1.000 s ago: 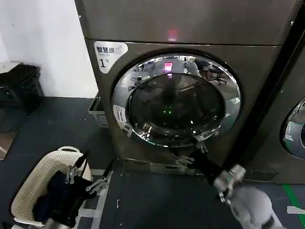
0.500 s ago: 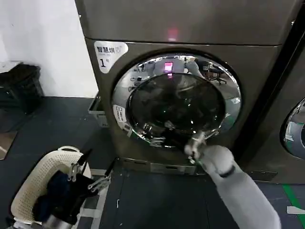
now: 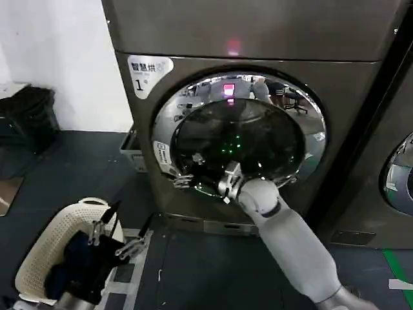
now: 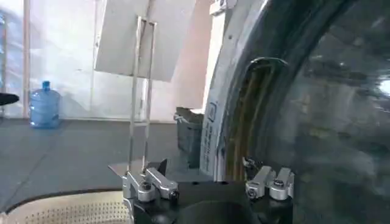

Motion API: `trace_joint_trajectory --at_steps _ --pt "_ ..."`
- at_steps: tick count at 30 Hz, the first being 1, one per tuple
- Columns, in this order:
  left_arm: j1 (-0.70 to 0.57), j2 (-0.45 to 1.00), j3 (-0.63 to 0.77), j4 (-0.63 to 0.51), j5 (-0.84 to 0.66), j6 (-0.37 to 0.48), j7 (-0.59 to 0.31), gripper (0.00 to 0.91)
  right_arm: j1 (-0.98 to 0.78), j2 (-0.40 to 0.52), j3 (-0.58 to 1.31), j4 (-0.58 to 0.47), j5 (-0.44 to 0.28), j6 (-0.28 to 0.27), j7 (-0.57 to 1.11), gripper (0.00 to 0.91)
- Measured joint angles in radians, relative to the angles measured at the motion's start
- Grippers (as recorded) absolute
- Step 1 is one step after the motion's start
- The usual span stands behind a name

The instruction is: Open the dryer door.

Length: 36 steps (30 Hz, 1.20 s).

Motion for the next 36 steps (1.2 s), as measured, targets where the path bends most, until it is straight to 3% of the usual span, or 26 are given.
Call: trace_joint_trajectory --at_steps 12,15,22,36 --pt "-0.059 0.043 -0.051 0.052 -0.144 0.069 -0.024 0.907 -0.002 -0.009 0.009 0.011 0.011 -0.01 -0.122 0.907" --pt "-0.1 0.079 -0.087 0.086 -0.203 0.099 -0.043 0.907 -0.015 -0.021 0.018 0.024 0.033 0.005 -0.167 0.907" --pt "-0.185 0.171 -0.175 0.167 -0.271 0.165 -0.069 0.907 -0.061 -0.07 0.049 0.049 -0.005 0.075 -0.329 0.907" --pt "-0.302 0.313 -0.274 0.274 -0.325 0.263 -0.195 0.907 -0.209 -0.144 0.147 0.143 -0.02 0.088 -0.685 0.907"
